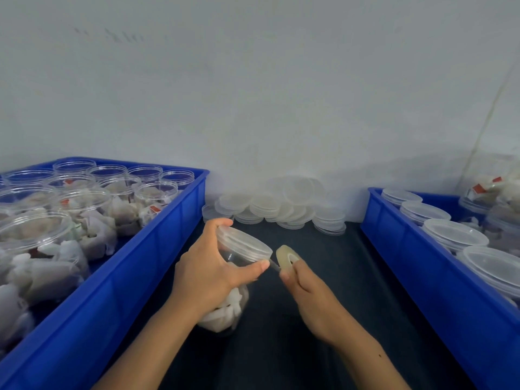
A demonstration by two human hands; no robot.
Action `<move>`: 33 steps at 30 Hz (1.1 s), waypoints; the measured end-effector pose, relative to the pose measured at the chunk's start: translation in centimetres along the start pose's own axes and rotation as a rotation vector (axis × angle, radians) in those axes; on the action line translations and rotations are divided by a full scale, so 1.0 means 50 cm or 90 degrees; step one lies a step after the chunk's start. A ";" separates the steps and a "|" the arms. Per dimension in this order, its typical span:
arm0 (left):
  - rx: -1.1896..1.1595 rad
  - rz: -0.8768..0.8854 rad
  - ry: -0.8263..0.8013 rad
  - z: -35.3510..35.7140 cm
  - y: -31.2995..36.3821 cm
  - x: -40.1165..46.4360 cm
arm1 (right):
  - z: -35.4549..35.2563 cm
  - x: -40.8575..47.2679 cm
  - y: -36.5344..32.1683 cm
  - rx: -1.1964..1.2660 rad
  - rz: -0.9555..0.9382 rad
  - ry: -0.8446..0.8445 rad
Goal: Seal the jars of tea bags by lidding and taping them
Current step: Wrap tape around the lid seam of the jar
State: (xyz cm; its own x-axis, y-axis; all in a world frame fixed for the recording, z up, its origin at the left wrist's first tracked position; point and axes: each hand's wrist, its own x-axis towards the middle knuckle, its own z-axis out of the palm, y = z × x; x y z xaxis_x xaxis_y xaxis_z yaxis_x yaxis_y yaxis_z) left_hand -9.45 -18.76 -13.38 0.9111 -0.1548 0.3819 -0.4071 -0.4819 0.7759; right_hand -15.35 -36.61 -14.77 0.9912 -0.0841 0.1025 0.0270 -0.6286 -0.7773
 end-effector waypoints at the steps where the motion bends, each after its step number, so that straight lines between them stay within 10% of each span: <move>1: -0.002 -0.002 -0.002 0.001 0.002 0.000 | 0.000 -0.001 0.000 0.007 0.001 0.000; 20: 0.010 0.017 0.020 0.009 0.002 -0.002 | 0.044 0.034 -0.025 0.022 0.127 0.186; 33: -0.011 0.002 0.018 0.002 -0.005 -0.001 | -0.015 -0.002 0.005 -0.040 0.016 -0.021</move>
State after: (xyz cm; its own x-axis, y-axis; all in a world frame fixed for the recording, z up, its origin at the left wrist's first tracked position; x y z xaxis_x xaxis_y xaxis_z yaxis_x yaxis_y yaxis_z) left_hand -9.40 -18.72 -13.62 0.9080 -0.1318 0.3976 -0.4107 -0.4671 0.7831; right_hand -15.56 -37.34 -14.50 0.9952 -0.0752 0.0626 -0.0044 -0.6740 -0.7387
